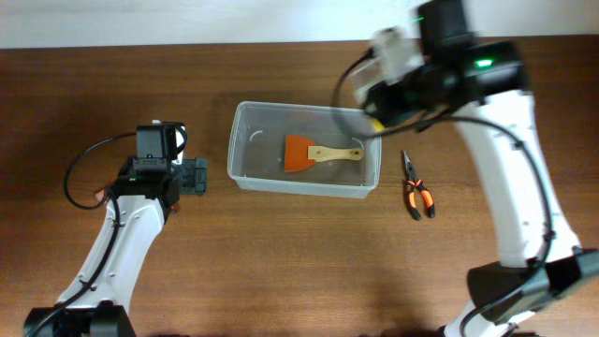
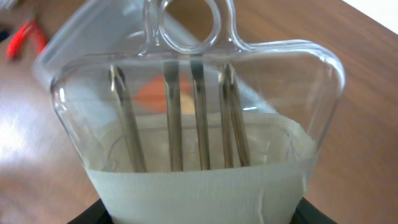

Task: Pack container
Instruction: 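Carry the marker package into the container and release it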

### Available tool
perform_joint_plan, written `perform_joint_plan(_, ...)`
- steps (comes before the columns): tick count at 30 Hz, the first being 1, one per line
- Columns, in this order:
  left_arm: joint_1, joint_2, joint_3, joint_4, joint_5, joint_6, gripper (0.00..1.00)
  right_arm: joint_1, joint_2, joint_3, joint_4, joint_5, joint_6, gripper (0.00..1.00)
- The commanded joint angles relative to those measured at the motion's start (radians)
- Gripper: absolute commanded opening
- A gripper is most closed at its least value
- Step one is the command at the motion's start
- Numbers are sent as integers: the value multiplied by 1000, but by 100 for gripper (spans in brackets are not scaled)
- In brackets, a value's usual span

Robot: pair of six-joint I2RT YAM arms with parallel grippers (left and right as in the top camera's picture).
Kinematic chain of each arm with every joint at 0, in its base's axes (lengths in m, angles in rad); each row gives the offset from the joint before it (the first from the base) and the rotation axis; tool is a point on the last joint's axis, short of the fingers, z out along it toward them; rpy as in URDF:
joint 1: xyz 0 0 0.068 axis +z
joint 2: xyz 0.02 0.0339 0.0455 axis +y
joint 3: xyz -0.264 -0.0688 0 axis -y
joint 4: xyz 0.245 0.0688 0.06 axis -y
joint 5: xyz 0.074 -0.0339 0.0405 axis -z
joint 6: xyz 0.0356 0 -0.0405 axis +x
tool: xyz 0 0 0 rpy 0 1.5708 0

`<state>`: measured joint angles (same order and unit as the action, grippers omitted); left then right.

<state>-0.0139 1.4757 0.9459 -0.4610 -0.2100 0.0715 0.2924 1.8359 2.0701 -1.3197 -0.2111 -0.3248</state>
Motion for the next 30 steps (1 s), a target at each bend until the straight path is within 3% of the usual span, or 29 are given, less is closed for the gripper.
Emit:
perform_joint_plan(1,-3,6,18,0,8,16,99,95,61,2,0,42,-162,25)
perform_joint_plan(7,-3,6,18,0,8,16,99,147,225,0,5,134,-179,22)
perform_joint_plan(15,-3,6,18,0,8,16,99,146,425,0,6,145,-373,18)
perform_joint_plan(19,-3,6,18,0,8,16,99,146,479,0,-6,172,-382,18)
perform_joint_plan(20,-3,6,18,0,8,16,99,146,483,0,-14,184,-382,22)
perform_joint_plan(22,-3,6,18,0,8,16,99,146,484,0,-21,203,-381,39)
perform_joint_plan(26,-3,6,18,0,8,16,99,145,452,24,-31,224,-257,64)
perform_joint_plan(28,-3,6,18,0,8,16,99,145,436,54,-59,223,-238,70)
perform_joint_plan(30,-3,6,18,0,8,16,99,145,417,91,-93,223,-238,87)
